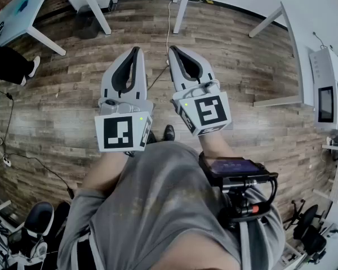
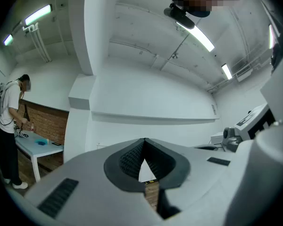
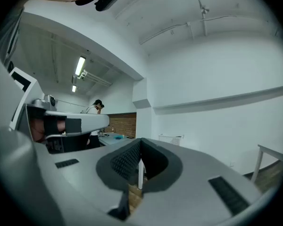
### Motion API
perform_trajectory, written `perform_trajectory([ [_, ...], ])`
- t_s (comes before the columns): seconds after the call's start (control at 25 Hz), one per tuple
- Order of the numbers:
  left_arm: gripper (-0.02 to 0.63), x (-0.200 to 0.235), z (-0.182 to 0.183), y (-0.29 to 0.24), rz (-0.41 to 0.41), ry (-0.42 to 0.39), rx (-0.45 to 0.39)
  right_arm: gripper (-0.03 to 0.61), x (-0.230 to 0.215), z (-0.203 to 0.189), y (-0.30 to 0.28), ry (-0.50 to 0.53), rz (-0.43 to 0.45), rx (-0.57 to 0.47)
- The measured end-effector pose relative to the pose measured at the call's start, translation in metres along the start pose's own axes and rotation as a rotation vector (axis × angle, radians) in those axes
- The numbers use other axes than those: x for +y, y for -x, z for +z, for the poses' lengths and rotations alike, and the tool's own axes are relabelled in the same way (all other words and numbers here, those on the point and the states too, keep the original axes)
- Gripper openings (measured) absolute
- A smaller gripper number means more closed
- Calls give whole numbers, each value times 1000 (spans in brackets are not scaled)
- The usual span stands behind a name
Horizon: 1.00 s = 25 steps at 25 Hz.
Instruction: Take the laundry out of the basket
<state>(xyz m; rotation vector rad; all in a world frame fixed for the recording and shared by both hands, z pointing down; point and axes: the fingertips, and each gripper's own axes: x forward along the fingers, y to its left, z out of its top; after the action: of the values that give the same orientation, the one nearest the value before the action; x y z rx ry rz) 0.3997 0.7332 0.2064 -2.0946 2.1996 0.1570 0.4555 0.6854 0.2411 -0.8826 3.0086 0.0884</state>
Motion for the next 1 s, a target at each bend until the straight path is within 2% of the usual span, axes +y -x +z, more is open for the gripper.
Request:
perform_trajectory([
  [0.24,8,20,2,-1,-12,-3,-7,8,10,1,-15,-1,-13,2],
  [0.76,8,71,-11,6,18,53,-4,8,30,-7,-46,-18,-20,23],
  [1.0,8,81,-24,-4,29,66,16,8,21,-19,-59,-30,-25,42],
])
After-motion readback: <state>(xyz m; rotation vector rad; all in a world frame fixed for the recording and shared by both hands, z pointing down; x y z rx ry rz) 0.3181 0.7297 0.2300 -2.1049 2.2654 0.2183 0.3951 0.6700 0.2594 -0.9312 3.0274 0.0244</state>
